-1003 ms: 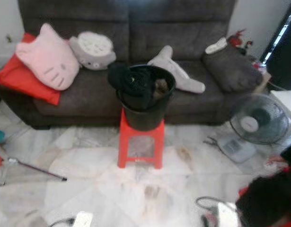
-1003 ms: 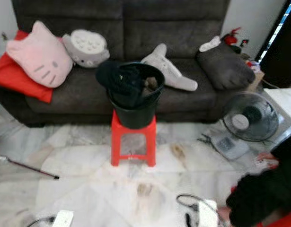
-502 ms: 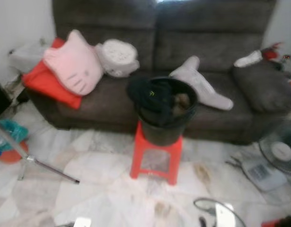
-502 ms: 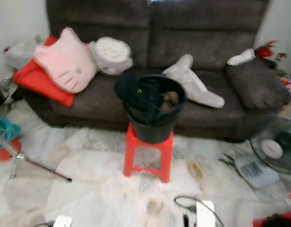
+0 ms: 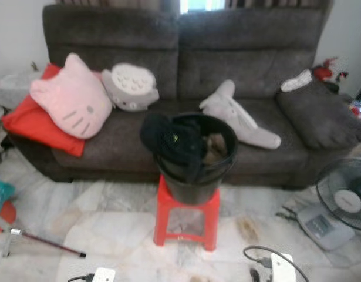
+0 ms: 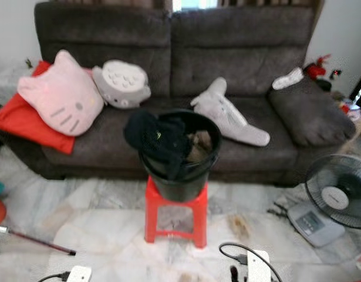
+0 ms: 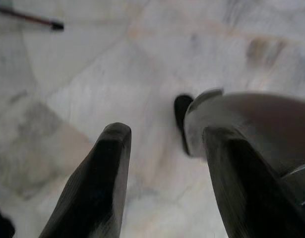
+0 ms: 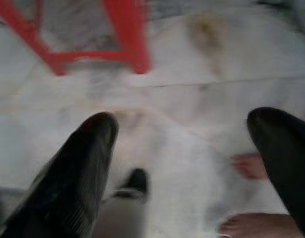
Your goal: Hang hanger
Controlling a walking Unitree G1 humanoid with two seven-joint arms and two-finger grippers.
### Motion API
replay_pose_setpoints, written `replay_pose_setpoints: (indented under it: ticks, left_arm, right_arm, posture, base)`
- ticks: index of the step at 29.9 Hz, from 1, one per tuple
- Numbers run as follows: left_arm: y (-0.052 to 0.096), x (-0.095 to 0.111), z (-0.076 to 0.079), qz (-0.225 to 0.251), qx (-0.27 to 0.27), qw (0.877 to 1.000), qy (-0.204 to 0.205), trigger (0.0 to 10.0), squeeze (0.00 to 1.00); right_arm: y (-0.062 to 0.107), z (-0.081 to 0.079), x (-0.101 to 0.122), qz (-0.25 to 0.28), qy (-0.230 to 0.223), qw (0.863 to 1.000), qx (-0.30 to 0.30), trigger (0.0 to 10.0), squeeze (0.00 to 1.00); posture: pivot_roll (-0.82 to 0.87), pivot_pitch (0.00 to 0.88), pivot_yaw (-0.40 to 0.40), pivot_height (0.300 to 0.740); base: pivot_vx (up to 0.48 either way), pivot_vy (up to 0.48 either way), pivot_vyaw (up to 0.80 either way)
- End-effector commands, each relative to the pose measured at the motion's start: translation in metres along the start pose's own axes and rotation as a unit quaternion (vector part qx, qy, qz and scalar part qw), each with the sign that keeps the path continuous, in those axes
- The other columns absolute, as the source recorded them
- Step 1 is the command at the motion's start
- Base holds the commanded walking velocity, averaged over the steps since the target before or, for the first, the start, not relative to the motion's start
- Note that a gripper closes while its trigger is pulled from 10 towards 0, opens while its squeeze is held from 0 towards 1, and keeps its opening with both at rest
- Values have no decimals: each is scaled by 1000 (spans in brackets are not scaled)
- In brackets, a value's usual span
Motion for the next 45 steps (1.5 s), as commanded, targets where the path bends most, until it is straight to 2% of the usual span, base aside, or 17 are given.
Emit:
replay_pose_setpoints:
  ticks: [1,19,24,26,30,33,35,40,42,45]
  left_arm:
    - [-2,4,7,5,-8,1000,-3,10000,0]
    - [-2,6,6,10,-8,1000,-3,10000,0]
    - [-2,7,7,11,-8,1000,-3,10000,0]
    - [-2,7,7,11,-8,1000,-4,10000,0]
    - [-2,8,6,12,-7,1000,-5,10000,0]
    - [-2,8,6,12,-7,1000,-5,10000,0]
    - [-2,9,7,13,-7,1000,-5,10000,0]
    - [-3,9,8,13,-8,1000,-6,10000,0]
    - [-2,8,7,12,-8,1000,-6,10000,0]
    - [-2,8,7,11,-8,1000,-7,10000,0]
  right_arm:
    - [2,12,-6,-9,0,1000,-15,10000,0]
    - [1,14,-1,0,-2,1000,-17,10000,0]
    - [-5,7,30,55,-3,998,-6,10000,0]
    - [-7,8,50,89,-11,996,-3,10000,0]
    - [-8,6,94,163,-22,986,33,10000,0]
    - [-7,2,107,187,-27,980,56,10000,0]
    - [-5,-3,120,217,-34,972,86,10000,0]
    - [0,-13,125,247,-55,957,145,10000,0]
    - [4,-17,124,264,-71,946,175,10000,0]
    - [7,-20,116,269,-64,941,197,10000,0]
  posture:
    - [-2,0,-21,740]
    - [-10,18,-16,740]
    - [-14,25,-12,740]
    - [-14,28,-12,740]
    - [-19,30,-12,740]
    - [-20,32,-13,740]
    - [-21,34,-13,740]
    - [-24,39,-12,740]
    - [-23,41,-11,740]
    - [-26,43,-11,740]
  base:
    - [281,0,0]
    - [0,0,0]
    - [0,0,0]
    - [0,0,0]
    - [0,0,0]
    - [0,0,0]
    - [0,0,0]
    - [0,0,0]
    - [0,0,0]
    - [0,0,0]
Point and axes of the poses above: a point about 5 cm out from each wrist's last joint towards the gripper, its own y axis pointing back from the gripper into the wrist, its own x axis along the axis of the wrist's last joint, z = x × y, the point moved 3 cm from there along -y, pointing out of the wrist towards the gripper, and after that the axes turned 13 degrees about y, right-handed, at the moved point
